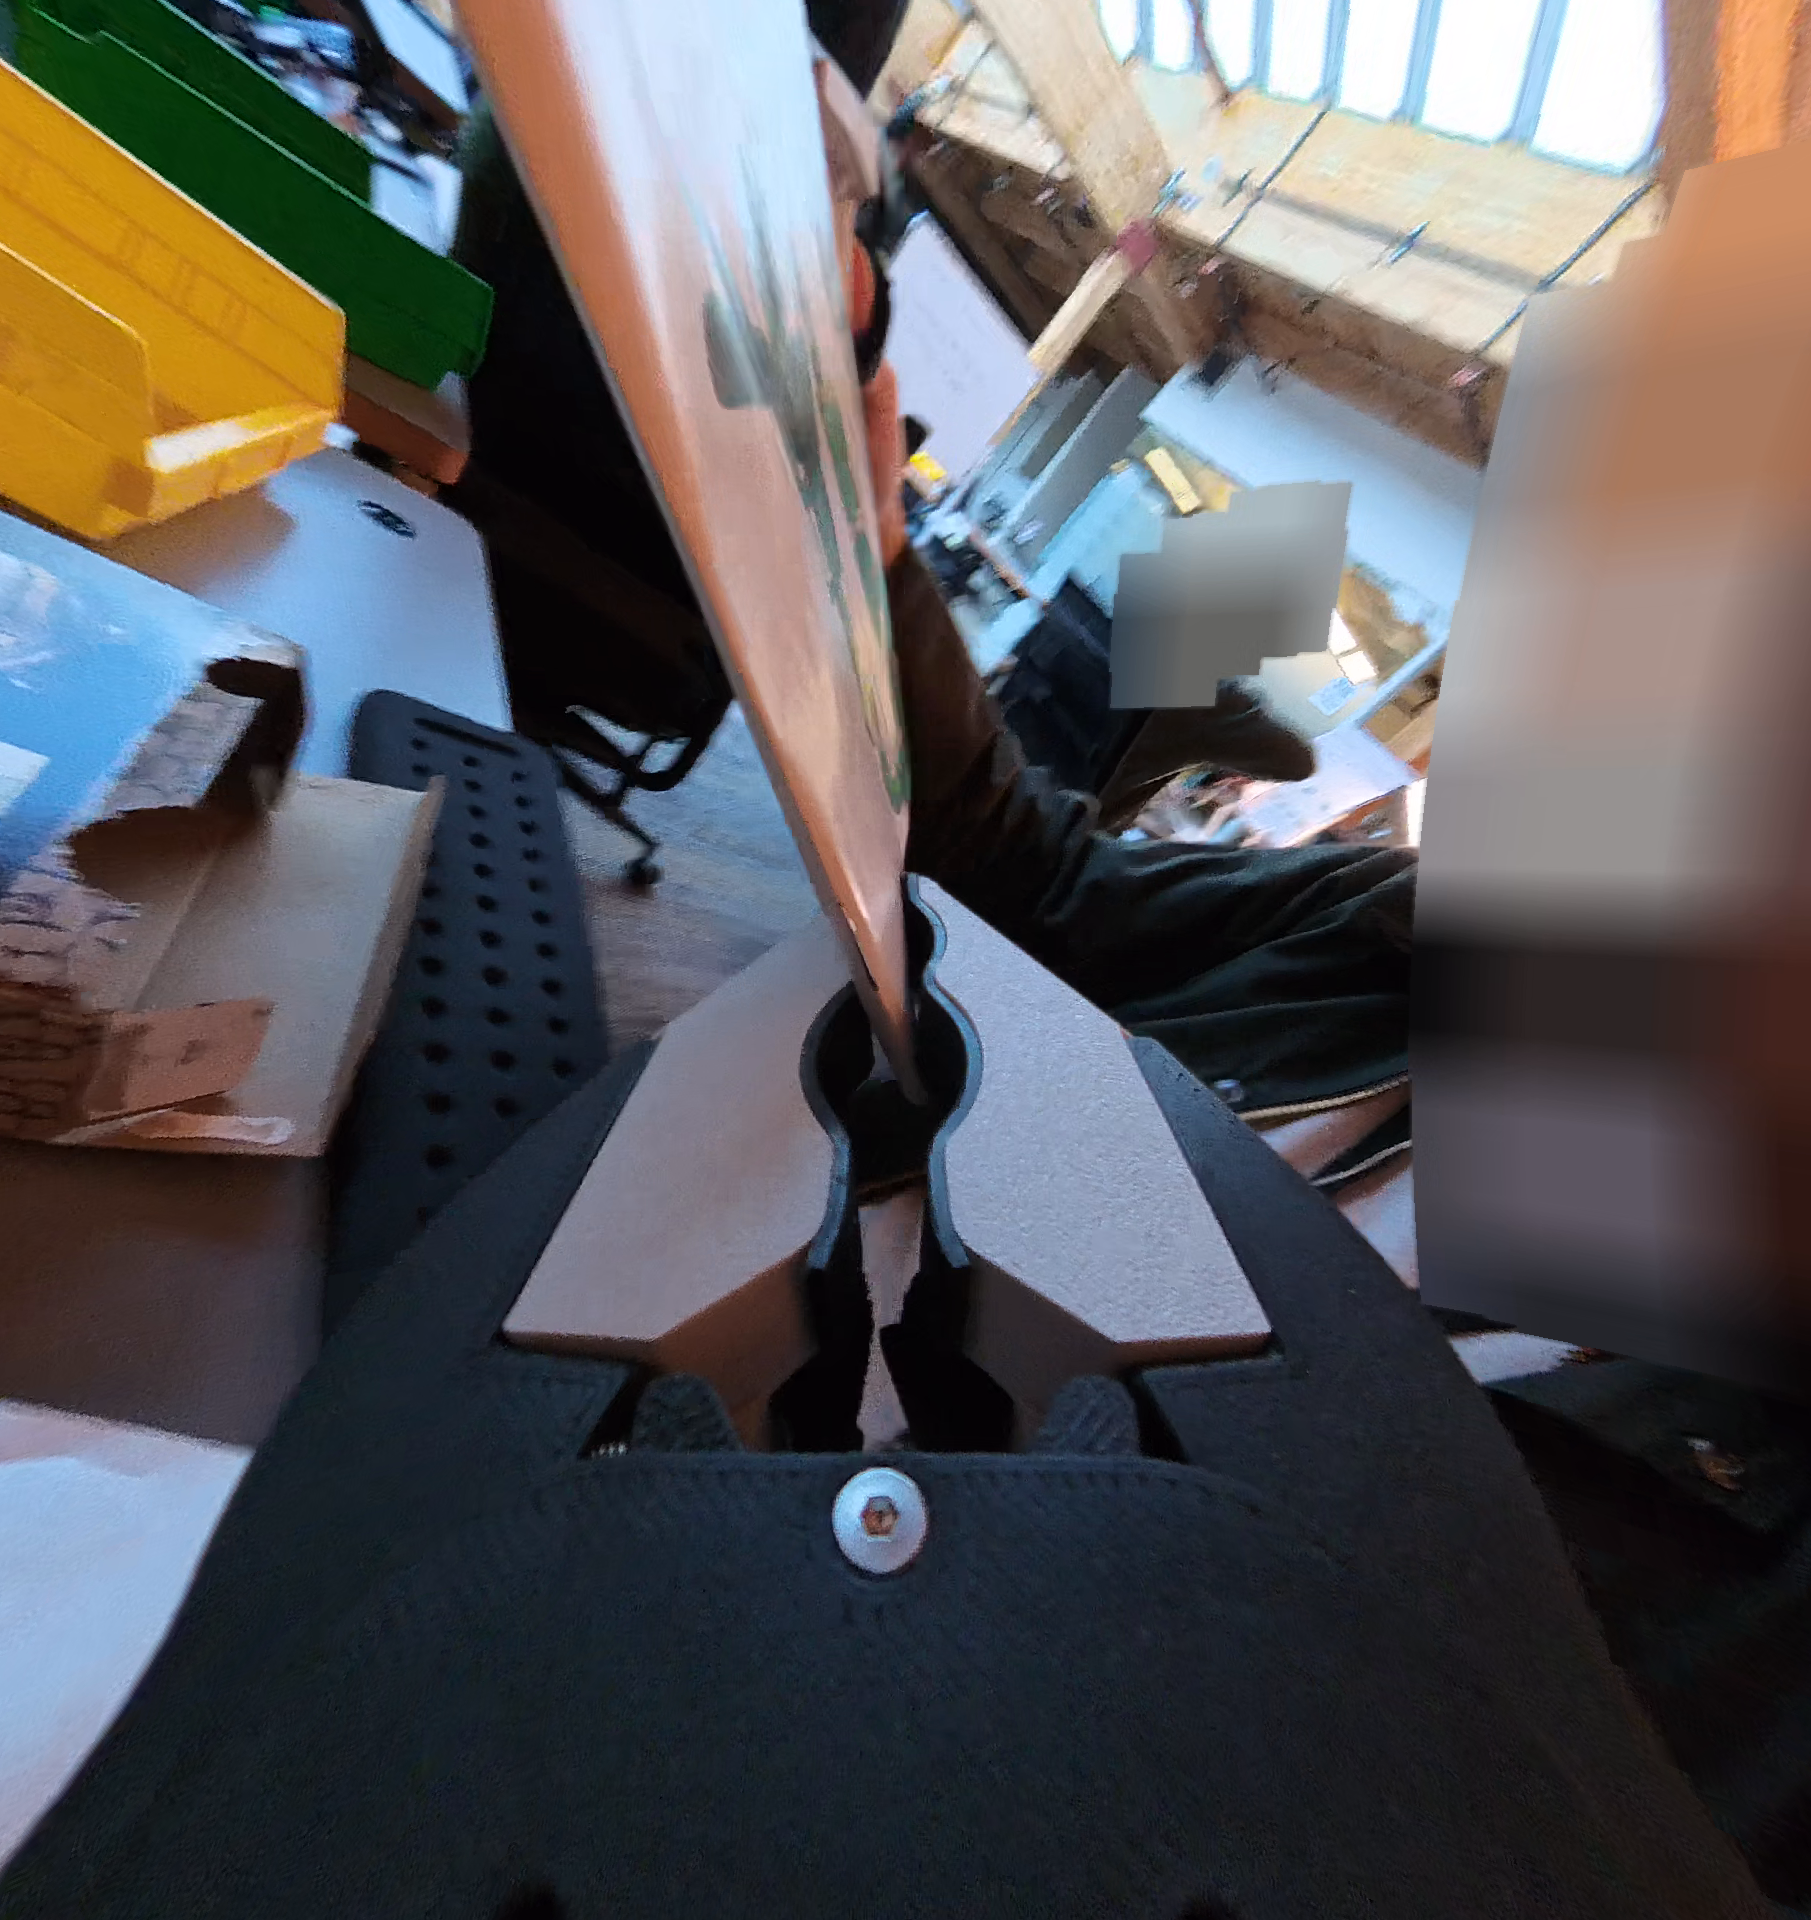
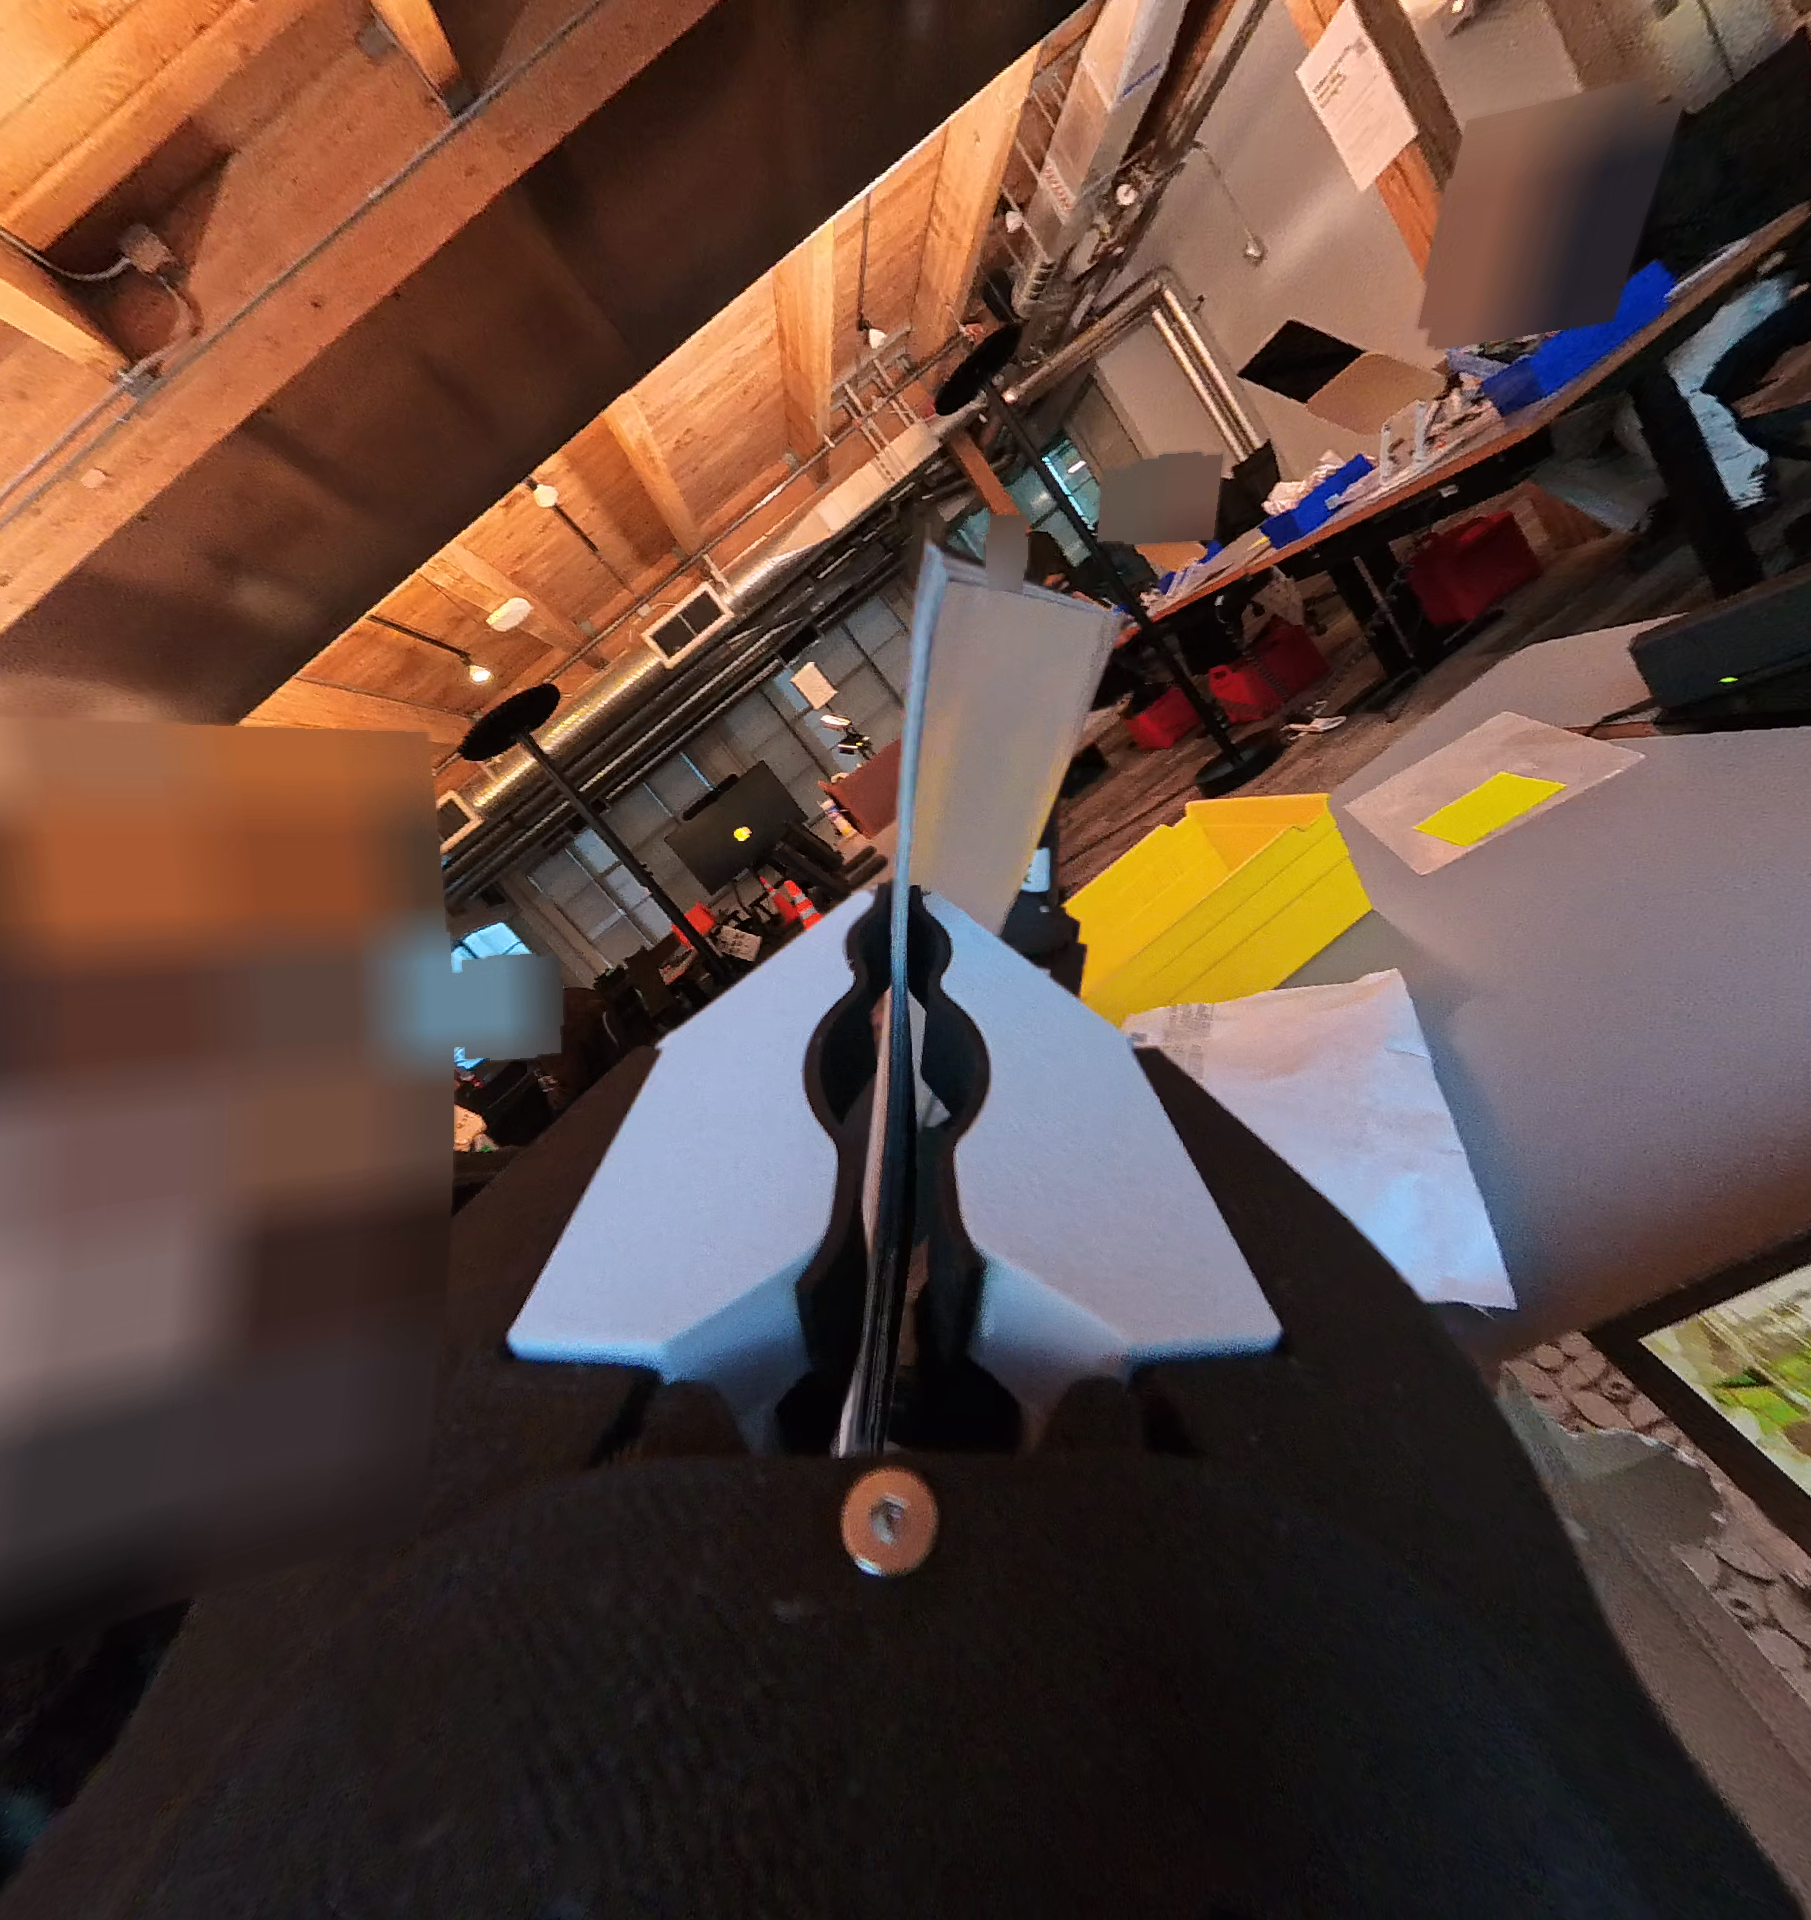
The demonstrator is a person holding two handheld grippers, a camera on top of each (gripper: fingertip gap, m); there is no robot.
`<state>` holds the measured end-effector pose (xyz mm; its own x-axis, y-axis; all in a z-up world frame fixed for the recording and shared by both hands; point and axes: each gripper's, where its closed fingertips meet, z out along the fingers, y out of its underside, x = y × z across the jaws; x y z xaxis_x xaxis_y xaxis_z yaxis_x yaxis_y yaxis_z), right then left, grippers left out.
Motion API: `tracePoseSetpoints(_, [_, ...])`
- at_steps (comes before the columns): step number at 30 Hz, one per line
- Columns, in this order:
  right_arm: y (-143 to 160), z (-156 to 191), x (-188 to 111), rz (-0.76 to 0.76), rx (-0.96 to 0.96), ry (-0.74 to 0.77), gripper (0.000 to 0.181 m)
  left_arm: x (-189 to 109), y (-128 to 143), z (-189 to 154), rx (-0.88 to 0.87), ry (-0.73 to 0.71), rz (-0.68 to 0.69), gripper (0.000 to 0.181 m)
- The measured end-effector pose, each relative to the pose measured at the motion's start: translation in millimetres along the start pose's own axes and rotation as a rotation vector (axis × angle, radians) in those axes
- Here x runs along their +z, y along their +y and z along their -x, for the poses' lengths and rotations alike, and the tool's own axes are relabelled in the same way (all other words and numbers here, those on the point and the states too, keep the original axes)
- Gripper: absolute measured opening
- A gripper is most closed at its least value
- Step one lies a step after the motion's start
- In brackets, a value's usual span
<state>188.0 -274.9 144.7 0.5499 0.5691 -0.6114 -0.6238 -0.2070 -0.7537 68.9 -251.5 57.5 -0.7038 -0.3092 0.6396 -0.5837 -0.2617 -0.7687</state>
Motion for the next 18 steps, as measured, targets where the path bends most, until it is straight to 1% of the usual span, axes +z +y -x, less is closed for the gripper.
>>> tracePoseSetpoints(2, [-4, 9, 1, 0.000, -0.041, -0.001, 0.000, -3, -6, 3, 0.094, -0.095, 0.047, 0.000])
tracePoseSetpoints(3, [-3, 10, 2, 0.029, -0.084, 0.041, 0.008, -3, -11, -1, 0.131, -0.116, 0.067, 0.000])
tracePoseSetpoints(5, [9, 3, 0, 0.135, -0.157, 0.182, 0.004, 1, -23, -11, 0.158, -0.122, 0.096, 0.000])
tracePoseSetpoints(6, [16, 0, -5, 0.180, -0.186, 0.227, 0.002, 3, -26, -12, 0.170, -0.135, 0.124, 0.000])
tracePoseSetpoints(7, [17, 2, -10, 0.176, -0.197, 0.240, 0.001, 6, -27, -9, 0.190, -0.162, 0.157, 0.000])
tracePoseSetpoints(10, [28, 3, -35, 0.160, -0.138, 0.258, 0.000, 14, -27, 17, 0.262, -0.297, 0.239, 0.000])
tracePoseSetpoints(12, [42, -6, -63, 0.136, -0.170, 0.356, 0.000, 23, -31, 31, 0.296, -0.337, 0.255, 0.000])
tracePoseSetpoints(13, [48, -10, -82, 0.091, -0.175, 0.414, 0.000, 27, -31, 43, 0.320, -0.377, 0.284, 0.008])
tracePoseSetpoints(14, [55, -13, -101, 0.019, -0.156, 0.451, 0.000, 27, -31, 63, 0.356, -0.466, 0.329, 0.021])
tracePoseSetpoints(15, [62, -15, -120, -0.087, -0.094, 0.458, 0.000, 24, -32, 89, 0.400, -0.575, 0.376, 0.035])
tracePoseSetpoints(16, [72, -21, -137, -0.220, 0.015, 0.444, 0.000, 23, -32, 112, 0.433, -0.662, 0.417, 0.044])
tracePoseSetpoints(18, [109, -43, -163, -0.433, 0.283, 0.412, 0.000, 31, -26, 151, 0.450, -0.752, 0.500, 0.047])
